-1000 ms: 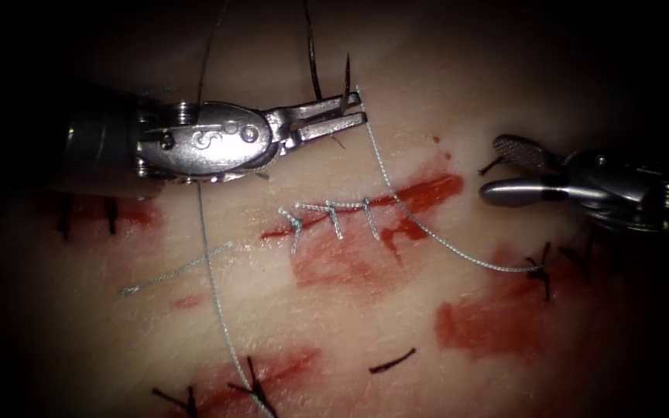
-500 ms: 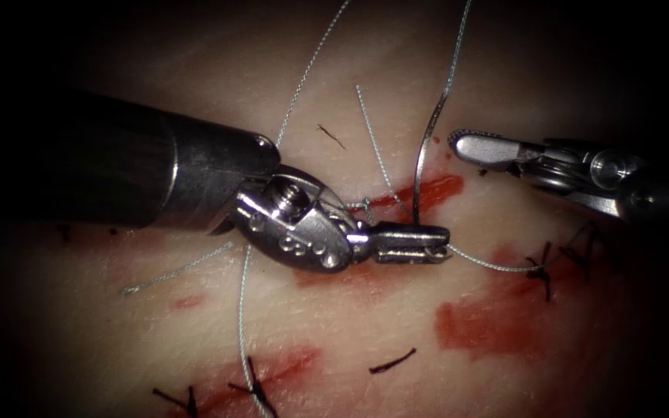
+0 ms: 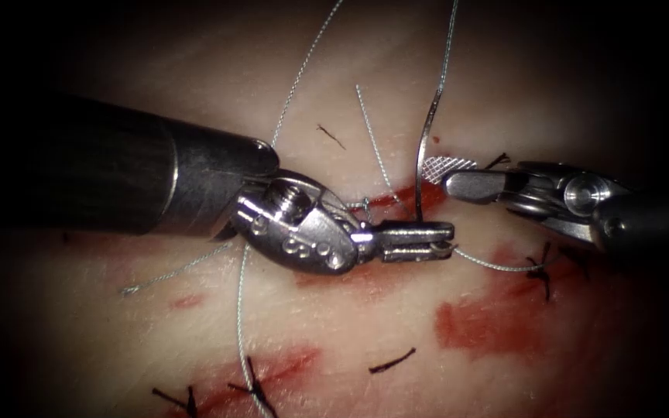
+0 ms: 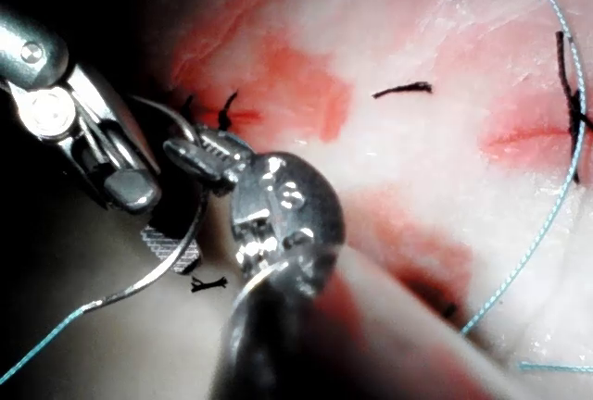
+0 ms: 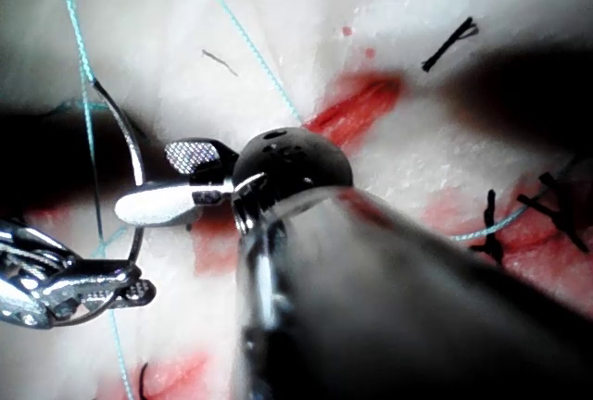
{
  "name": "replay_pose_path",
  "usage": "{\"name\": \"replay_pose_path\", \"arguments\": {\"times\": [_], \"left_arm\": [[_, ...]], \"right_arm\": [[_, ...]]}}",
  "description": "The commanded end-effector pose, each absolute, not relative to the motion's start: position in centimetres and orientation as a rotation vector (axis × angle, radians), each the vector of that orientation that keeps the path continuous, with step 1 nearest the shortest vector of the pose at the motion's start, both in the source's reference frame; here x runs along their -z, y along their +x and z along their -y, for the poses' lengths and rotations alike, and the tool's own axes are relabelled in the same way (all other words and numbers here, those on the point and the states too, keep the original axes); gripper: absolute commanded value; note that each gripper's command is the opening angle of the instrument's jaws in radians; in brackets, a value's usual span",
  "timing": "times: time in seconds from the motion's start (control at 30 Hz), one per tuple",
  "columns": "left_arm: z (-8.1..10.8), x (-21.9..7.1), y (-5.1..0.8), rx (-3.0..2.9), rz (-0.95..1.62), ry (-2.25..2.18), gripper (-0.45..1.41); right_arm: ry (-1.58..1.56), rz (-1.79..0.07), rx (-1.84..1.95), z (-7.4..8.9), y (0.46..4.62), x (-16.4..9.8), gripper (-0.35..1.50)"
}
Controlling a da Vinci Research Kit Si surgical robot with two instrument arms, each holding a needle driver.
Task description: Wound Closure
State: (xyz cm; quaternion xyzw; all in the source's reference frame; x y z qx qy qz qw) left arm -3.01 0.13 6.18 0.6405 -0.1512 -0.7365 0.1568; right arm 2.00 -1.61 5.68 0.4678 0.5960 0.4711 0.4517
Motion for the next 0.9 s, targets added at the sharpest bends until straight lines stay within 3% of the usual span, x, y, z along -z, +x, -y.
{"name": "replay_pose_path", "arguments": {"times": [0.03,0.4,0.63,0.67,0.7,0.8,0.83,0.9], "left_arm": [[-0.11,-6.24,-3.07,2.107,0.431,1.832,-0.45],[-0.05,-6.29,-3.1,2.13,0.419,1.839,-0.45],[-0.05,-6.29,-3.11,2.134,0.415,1.842,-0.45],[-0.04,-6.29,-3.11,2.137,0.417,1.841,-0.45],[-0.04,-6.29,-3.12,2.137,0.418,1.841,-0.45],[-0.04,-6.29,-3.12,2.148,0.402,1.851,-0.45],[-0.04,-6.29,-3.12,2.173,0.369,1.879,-0.3],[-0.07,-6.27,-3.15,2.191,0.346,1.894,-0.22]], "right_arm": [[1.153,-1.476,-1.159,1.61,2.1,-5.72,0.78],[1.002,-1.55,-1.165,1.35,2.21,-5.76,0.76],[1.003,-1.569,-1.177,1.31,2.2,-5.71,0.59],[1.003,-1.569,-1.177,1.32,2.2,-5.71,0.51],[1.002,-1.569,-1.176,1.33,2.2,-5.72,-0.28],[1.003,-1.569,-1.174,1.33,2.19,-5.72,-0.35],[1.002,-1.566,-1.174,1.33,2.19,-5.73,-0.35],[0.991,-1.536,-1.18,1.35,2.18,-5.74,-0.35]]}}
